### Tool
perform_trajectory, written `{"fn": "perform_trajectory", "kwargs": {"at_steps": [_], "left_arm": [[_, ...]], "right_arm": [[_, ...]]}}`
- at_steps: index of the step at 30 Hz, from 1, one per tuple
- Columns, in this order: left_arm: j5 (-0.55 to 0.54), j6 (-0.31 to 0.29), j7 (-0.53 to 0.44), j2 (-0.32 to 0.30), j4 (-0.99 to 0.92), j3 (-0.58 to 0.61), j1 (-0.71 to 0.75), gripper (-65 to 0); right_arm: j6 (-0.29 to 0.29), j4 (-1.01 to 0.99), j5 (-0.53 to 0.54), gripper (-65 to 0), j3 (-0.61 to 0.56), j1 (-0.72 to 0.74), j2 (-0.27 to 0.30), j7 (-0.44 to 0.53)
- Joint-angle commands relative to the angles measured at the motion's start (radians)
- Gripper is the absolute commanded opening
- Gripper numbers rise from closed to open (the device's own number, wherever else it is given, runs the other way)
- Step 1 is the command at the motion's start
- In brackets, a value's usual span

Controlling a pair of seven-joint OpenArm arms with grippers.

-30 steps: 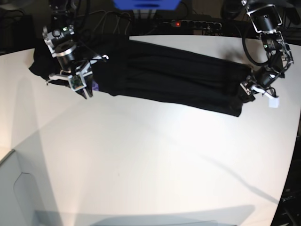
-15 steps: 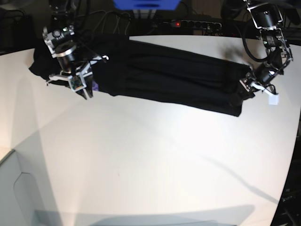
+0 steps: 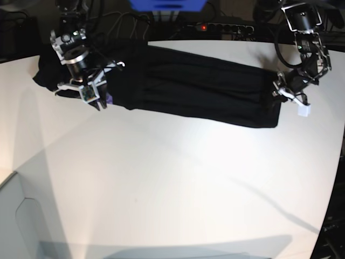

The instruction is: Fold the T-shirt properly

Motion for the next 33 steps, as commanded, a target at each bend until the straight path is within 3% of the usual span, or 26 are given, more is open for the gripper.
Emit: {"fn": "perform_trajectory", "kwargs": {"at_steps": [1,5,12,16,19,24,33], "left_arm": [[0.089,0.056,0.046,0.005,-0.018,0.007,0.026,-63.7],[0.091,0.056,-0.015,0.005,-0.028,-0.023,0.03,-64.7],[0.092,0.056,-0.015,0.006,-0.03,-0.136,0.047,-64.9],[0.092,0.056,-0.023,0.006,-0.03,-0.142,0.055,-64.9],[0.092,0.056,-0.026,0.006,-0.03,-0.142,0.064,-64.9],[0.092,0.056,-0.026,0.008,-0.03,-0.142,0.067,-64.9],[0.092,0.056,-0.026,0.008,-0.03,-0.144,0.079,-64.9]], "right_arm": [[0.006,0.018,0.011,-58.4,0.001,-0.012,-0.005,0.019],[0.006,0.027,0.011,-58.4,-0.002,-0.029,-0.008,-0.052],[0.007,0.032,0.011,-58.5,0.001,-0.044,-0.008,-0.211],[0.0,0.073,0.01,-58.7,0.01,-0.081,-0.009,-0.224],[-0.022,0.085,0.01,-58.7,0.069,-0.09,-0.054,-0.219],[-0.022,0.052,0.008,-58.5,0.087,-0.089,-0.052,-0.225],[-0.022,-0.234,0.008,-58.4,0.086,0.009,-0.052,-0.227]]}}
